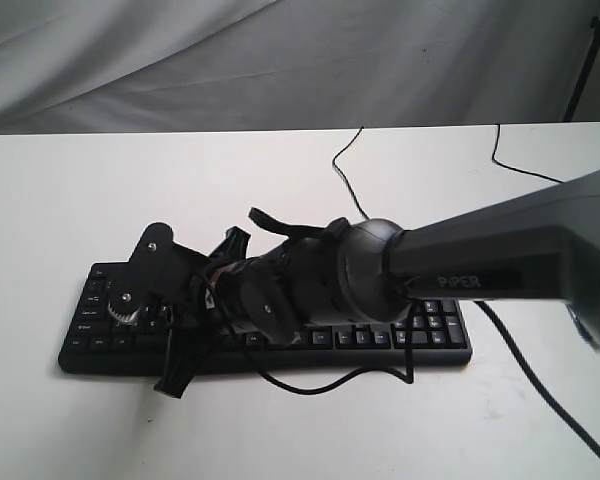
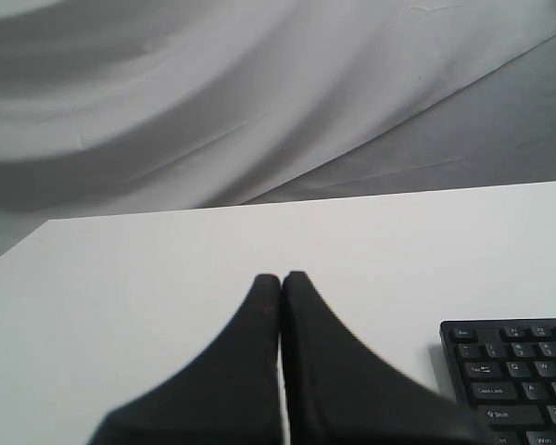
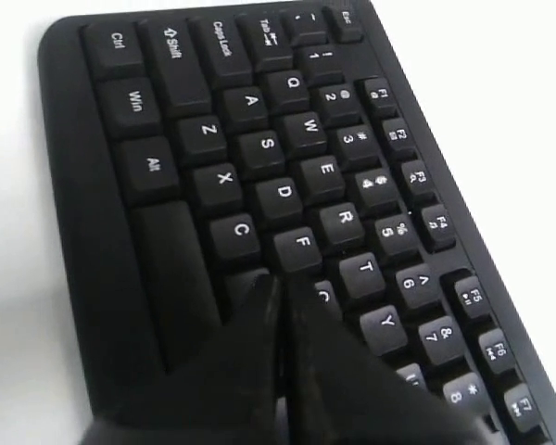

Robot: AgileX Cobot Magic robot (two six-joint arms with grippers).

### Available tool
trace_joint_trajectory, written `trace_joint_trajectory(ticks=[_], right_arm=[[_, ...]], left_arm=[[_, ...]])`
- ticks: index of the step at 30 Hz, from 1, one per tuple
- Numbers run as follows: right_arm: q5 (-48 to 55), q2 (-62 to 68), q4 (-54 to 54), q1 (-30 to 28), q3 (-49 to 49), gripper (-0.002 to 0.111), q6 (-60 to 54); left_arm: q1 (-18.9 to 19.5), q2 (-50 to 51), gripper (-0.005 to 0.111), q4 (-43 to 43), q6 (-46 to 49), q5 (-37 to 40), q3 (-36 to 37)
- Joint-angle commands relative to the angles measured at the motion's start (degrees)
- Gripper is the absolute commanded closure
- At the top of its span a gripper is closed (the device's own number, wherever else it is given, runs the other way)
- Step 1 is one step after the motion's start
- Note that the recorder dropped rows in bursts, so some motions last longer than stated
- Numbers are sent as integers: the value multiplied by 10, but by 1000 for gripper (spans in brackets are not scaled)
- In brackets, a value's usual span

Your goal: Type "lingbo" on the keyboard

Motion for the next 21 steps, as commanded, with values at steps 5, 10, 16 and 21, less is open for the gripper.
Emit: trace_joint_trajectory(ticks=[5, 10, 16, 21], right_arm=[[-8, 4, 3, 1, 3, 108, 1], [-8, 4, 3, 1, 3, 108, 1], [-9, 4, 3, 1, 3, 108, 1], [-22, 17, 3, -4, 3, 108, 1]], left_arm=[[-2, 2, 106, 0, -2, -2, 3], [-2, 2, 106, 0, -2, -2, 3], [-2, 2, 106, 0, -2, -2, 3], [-2, 2, 106, 0, -2, -2, 3]])
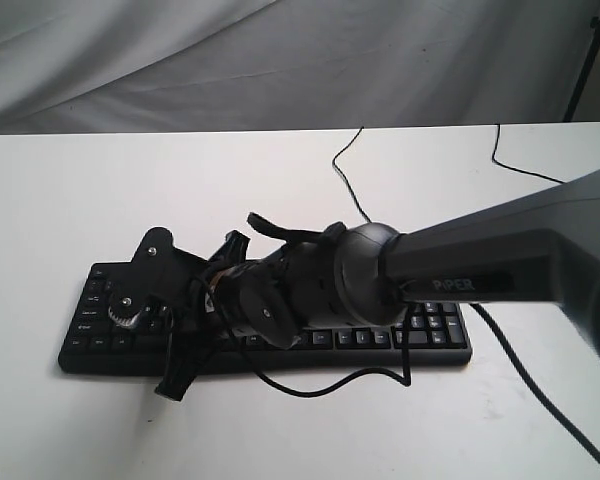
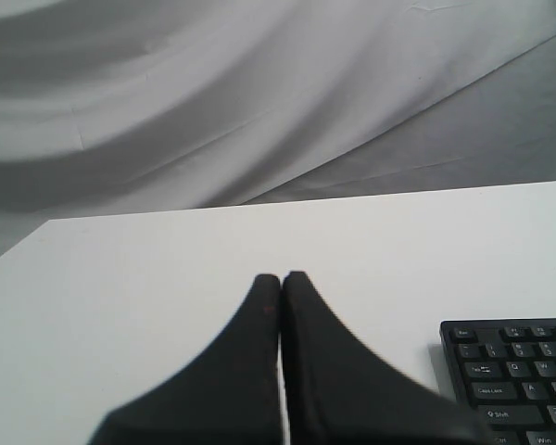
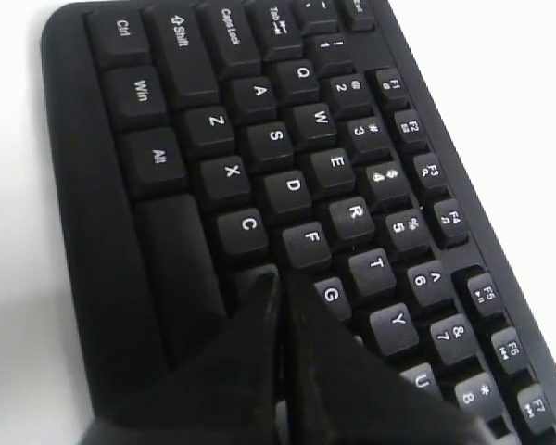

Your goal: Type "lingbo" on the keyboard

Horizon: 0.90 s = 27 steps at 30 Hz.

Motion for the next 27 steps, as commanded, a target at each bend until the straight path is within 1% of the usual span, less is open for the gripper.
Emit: trace_joint_trajectory(ticks=[1, 27], right_arm=[[-21, 16, 3, -5, 3, 108, 1], [-15, 29, 3, -6, 3, 108, 1]], left_arm=[[-2, 2, 106, 0, -2, -2, 3], [-2, 2, 106, 0, -2, -2, 3]])
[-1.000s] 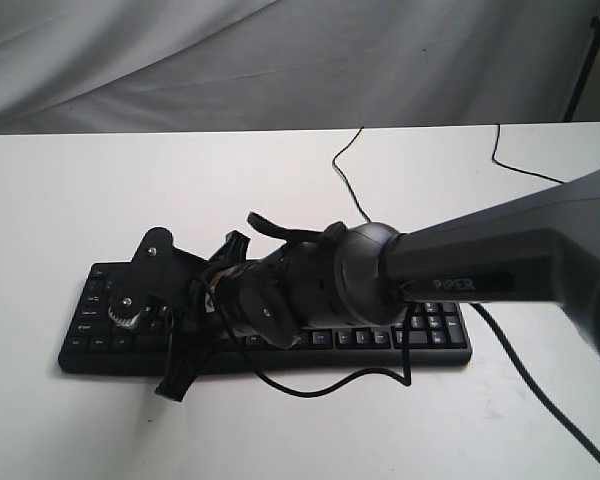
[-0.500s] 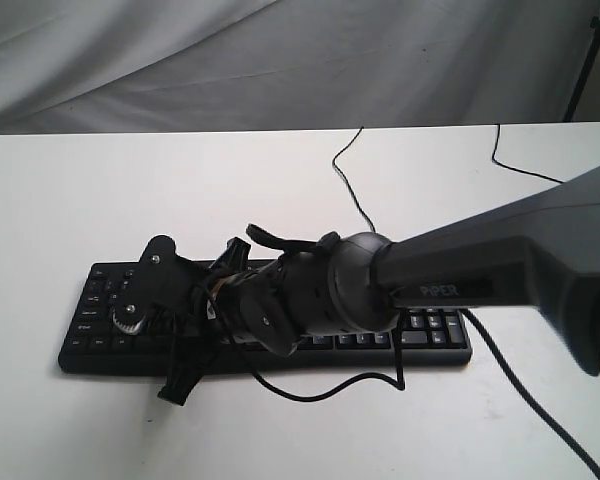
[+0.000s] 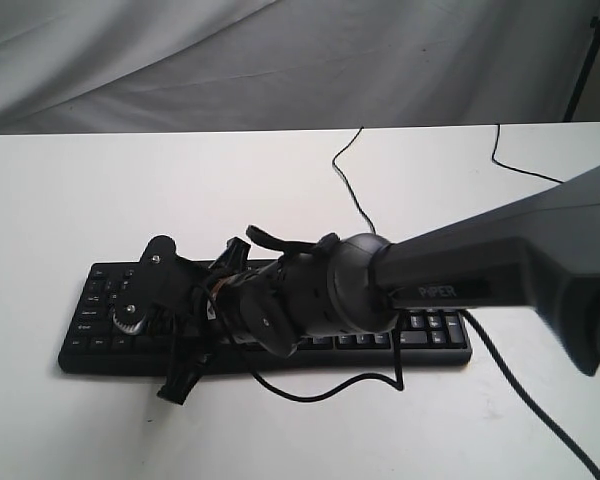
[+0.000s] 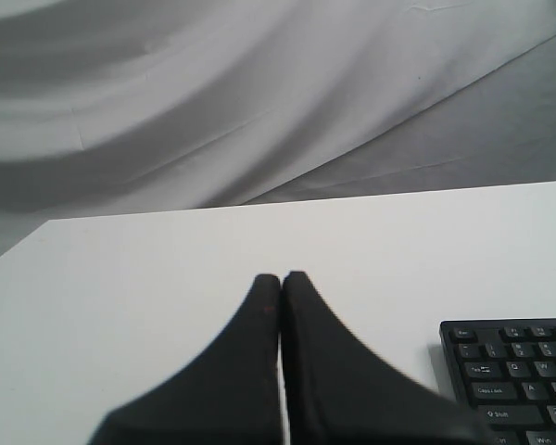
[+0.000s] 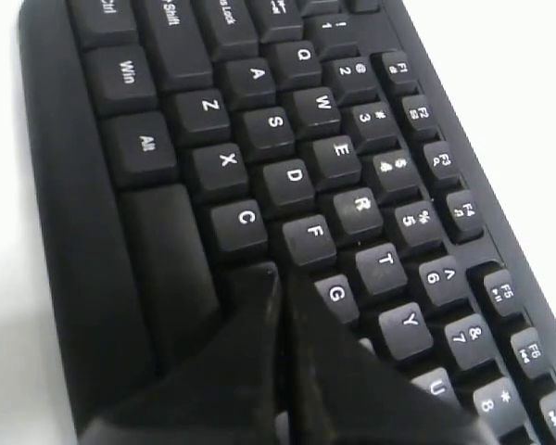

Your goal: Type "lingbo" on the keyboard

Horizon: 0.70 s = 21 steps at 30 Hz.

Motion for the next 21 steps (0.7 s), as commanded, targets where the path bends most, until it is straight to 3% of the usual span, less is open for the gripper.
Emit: trace_joint_trajectory(ticks=[1, 21], right_arm=[[9, 6, 3, -6, 3, 108, 0], [11, -61, -1, -51, 3, 108, 1]], left_arm=[[-2, 2, 106, 0, -2, -2, 3], [-2, 2, 106, 0, -2, -2, 3]])
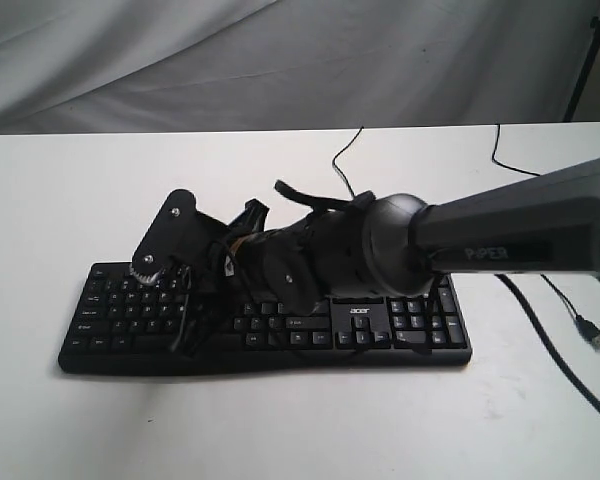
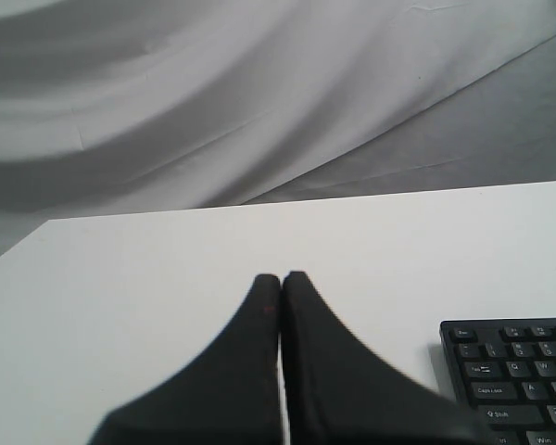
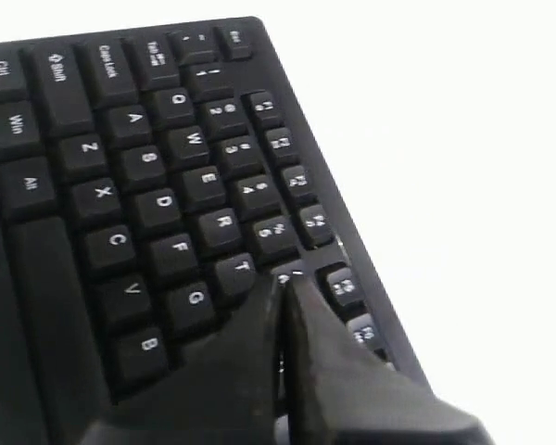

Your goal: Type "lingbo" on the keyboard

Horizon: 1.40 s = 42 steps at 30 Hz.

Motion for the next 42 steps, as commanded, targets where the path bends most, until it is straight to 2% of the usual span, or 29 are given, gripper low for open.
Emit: trace_joint_trajectory(ticks=[1, 5, 25, 42], right_arm=[[2, -17, -1, -21, 3, 108, 1], [8, -19, -1, -38, 7, 108, 2], [-15, -19, 1, -53, 47, 108, -1], [-30, -15, 1, -52, 66, 108, -1]], left_arm=[[-2, 2, 106, 0, -2, -2, 3], [-2, 2, 106, 0, -2, -2, 3], [-2, 2, 106, 0, -2, -2, 3], [-2, 2, 106, 0, -2, -2, 3]])
